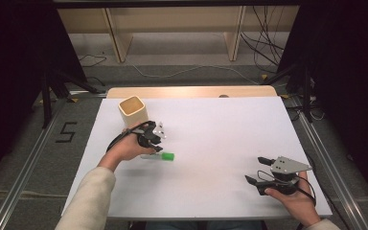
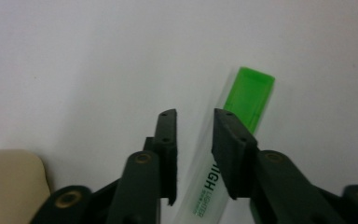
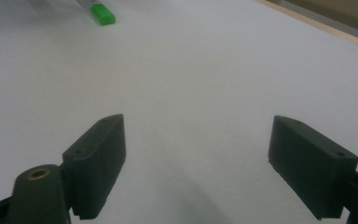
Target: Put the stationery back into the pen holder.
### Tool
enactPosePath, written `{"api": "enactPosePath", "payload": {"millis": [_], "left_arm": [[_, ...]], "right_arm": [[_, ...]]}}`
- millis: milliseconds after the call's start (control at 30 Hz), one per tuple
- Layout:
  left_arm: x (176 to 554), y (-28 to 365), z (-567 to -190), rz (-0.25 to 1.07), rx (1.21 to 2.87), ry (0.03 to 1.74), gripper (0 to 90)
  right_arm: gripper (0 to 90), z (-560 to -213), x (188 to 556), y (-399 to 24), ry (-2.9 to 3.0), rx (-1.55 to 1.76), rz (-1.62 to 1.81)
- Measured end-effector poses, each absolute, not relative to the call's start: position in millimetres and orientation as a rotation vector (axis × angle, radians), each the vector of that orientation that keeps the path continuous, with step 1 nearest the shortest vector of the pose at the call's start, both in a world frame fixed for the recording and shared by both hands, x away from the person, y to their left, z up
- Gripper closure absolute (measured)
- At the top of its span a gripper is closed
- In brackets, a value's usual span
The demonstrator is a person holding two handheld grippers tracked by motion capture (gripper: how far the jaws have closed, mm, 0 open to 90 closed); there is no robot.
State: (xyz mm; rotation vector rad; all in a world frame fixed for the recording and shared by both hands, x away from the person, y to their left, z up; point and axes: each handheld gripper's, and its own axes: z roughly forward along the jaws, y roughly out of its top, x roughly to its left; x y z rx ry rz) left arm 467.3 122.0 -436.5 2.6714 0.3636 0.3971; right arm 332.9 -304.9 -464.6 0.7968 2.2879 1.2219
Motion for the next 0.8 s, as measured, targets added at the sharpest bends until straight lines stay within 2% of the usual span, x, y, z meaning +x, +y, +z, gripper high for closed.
{"api": "enactPosePath", "payload": {"millis": [200,533,800], "left_arm": [[471.0,114.1,-439.1,0.435,2.637,0.511,89.3],[476.5,106.2,-450.8,0.342,2.614,0.66,89.7],[478.5,99.9,-454.3,0.293,2.632,0.668,89.7]], "right_arm": [[19.7,-464.6,332.8,-305.2,2.288,0.803,1.222],[19.7,-464.6,332.9,-305.0,2.289,0.795,1.221],[19.7,-464.6,332.9,-305.0,2.288,0.793,1.22]]}}
